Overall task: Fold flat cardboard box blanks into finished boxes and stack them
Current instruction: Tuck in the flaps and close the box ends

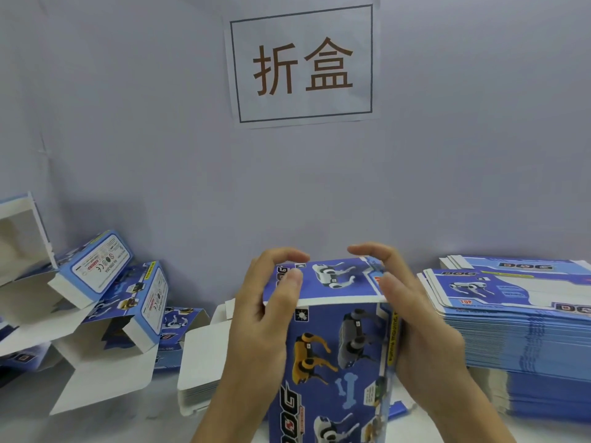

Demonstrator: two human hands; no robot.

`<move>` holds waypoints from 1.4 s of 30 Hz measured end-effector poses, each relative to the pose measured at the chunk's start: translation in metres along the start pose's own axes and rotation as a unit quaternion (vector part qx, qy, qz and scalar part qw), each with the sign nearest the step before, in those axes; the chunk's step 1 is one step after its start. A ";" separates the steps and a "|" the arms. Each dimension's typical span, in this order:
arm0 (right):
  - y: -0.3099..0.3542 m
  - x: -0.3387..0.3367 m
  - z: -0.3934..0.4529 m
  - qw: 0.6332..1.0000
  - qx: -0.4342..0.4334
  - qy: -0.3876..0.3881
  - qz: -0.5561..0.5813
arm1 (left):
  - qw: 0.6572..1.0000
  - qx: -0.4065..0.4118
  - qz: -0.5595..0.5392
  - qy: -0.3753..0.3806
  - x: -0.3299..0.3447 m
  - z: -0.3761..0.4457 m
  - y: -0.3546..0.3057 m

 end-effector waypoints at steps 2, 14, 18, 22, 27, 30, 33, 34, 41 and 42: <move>-0.001 0.001 -0.006 0.999 0.027 0.010 0.033 | 1.000 -0.003 0.006 0.002 0.002 0.000 -0.003; 0.000 0.004 -0.006 0.999 0.013 -0.026 0.028 | 0.999 -0.026 -0.033 -0.029 -0.002 0.000 -0.003; 0.004 0.001 -0.008 0.998 0.004 -0.058 -0.005 | 0.998 0.006 -0.046 -0.049 -0.001 0.000 -0.013; 0.004 0.000 -0.008 0.997 -0.004 -0.074 -0.029 | 0.997 0.028 -0.036 -0.057 -0.004 -0.001 -0.016; 0.005 -0.002 -0.005 0.998 0.003 -0.059 0.008 | 0.997 0.056 -0.017 -0.058 -0.001 -0.001 -0.023; 0.004 -0.001 -0.005 0.997 0.017 -0.056 0.051 | 0.996 0.051 -0.038 -0.058 -0.003 -0.002 -0.022; 0.003 -0.001 -0.006 0.995 0.025 -0.061 0.072 | 0.995 0.045 -0.063 -0.058 -0.006 -0.003 -0.018; 0.003 -0.001 -0.006 0.995 0.027 -0.063 0.077 | 0.995 0.044 -0.073 -0.055 -0.006 -0.002 -0.016; 0.007 -0.003 -0.010 0.991 0.037 -0.061 0.113 | 0.995 0.047 -0.089 0.012 -0.008 -0.003 -0.021; 0.006 -0.003 -0.010 0.991 0.041 -0.055 0.117 | 0.995 0.050 -0.085 0.021 -0.008 -0.003 -0.022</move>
Point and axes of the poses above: each hand's wrist, its own z-axis towards the middle knuckle, its own x-axis out of the palm, y = z × x, the point moved 10 cm from there along z, towards the middle knuckle, and after that the axes turned 5 degrees about z, right-handed, at the moved point
